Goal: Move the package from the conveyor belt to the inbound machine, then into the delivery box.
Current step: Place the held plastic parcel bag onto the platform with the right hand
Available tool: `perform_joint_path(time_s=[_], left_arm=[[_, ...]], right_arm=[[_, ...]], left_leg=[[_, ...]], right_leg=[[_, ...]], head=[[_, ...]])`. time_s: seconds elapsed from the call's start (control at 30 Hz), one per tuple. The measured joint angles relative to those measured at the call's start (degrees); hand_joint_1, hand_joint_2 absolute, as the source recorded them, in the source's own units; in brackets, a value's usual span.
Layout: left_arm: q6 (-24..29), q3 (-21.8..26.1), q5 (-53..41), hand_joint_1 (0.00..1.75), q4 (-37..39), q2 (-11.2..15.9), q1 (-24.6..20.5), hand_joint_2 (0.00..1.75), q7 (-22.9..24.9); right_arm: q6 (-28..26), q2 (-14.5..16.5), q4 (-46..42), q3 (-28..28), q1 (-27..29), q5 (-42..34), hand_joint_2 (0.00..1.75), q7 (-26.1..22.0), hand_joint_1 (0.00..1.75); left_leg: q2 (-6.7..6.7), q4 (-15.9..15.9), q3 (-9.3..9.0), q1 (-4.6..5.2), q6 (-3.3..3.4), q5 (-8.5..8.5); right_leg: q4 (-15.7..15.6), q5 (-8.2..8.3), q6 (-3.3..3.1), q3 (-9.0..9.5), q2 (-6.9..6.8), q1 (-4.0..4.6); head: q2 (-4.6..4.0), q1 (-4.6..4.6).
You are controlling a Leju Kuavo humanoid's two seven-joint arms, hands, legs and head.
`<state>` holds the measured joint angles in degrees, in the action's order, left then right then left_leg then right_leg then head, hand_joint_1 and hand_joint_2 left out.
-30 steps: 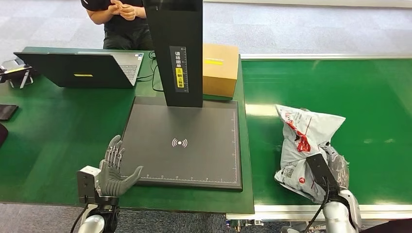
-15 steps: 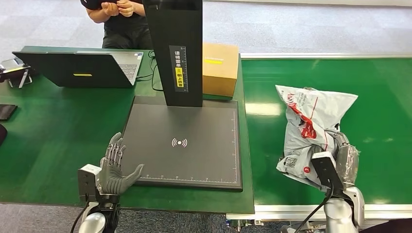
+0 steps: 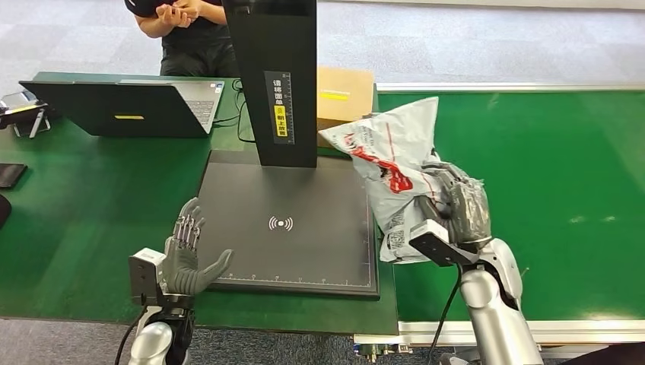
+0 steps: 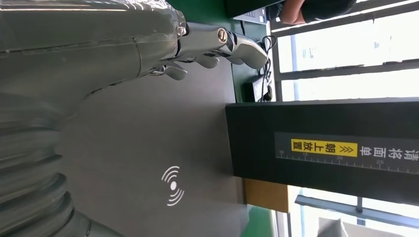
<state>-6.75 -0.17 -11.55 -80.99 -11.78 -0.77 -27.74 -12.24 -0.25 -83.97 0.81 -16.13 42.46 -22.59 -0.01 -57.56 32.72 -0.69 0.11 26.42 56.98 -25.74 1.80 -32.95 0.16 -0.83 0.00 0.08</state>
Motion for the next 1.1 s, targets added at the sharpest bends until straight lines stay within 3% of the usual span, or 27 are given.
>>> perform_joint_path(time_s=[0.27, 0.6, 1.1], left_arm=[[0.41, -0.57, 1.03, 0.00, 1.08, 0.80, -0.72, 1.75, -0.74], [0.30, -0.60, 1.36, 0.00, 2.51, 2.01, -1.28, 1.75, -1.80], [0.30, -0.59, 1.38, 0.00, 2.87, 2.81, -1.21, 1.75, -2.07]], right_arm=[[4.89, -1.51, 5.94, 12.66, -7.34, 5.79, 1.75, 0.33, 1.75], [10.81, -3.42, 21.51, 26.45, -16.88, 9.96, 1.75, -0.51, 1.75], [10.64, -3.49, 29.22, 30.71, -20.80, 9.29, 1.75, -1.26, 1.75]], left_leg=[[0.00, 0.00, 0.04, -0.01, -0.01, 0.00], [-0.03, -0.01, 0.05, 0.00, -0.02, -0.03], [-0.03, -0.01, 0.04, 0.00, -0.05, -0.05]], right_leg=[[0.02, 0.00, -0.01, -0.05, 0.00, 0.01], [0.01, 0.00, 0.00, -0.06, -0.03, 0.00], [0.01, 0.00, 0.00, -0.05, -0.03, 0.00]], head=[[0.00, 0.01], [0.00, 0.00], [0.00, -0.01]])
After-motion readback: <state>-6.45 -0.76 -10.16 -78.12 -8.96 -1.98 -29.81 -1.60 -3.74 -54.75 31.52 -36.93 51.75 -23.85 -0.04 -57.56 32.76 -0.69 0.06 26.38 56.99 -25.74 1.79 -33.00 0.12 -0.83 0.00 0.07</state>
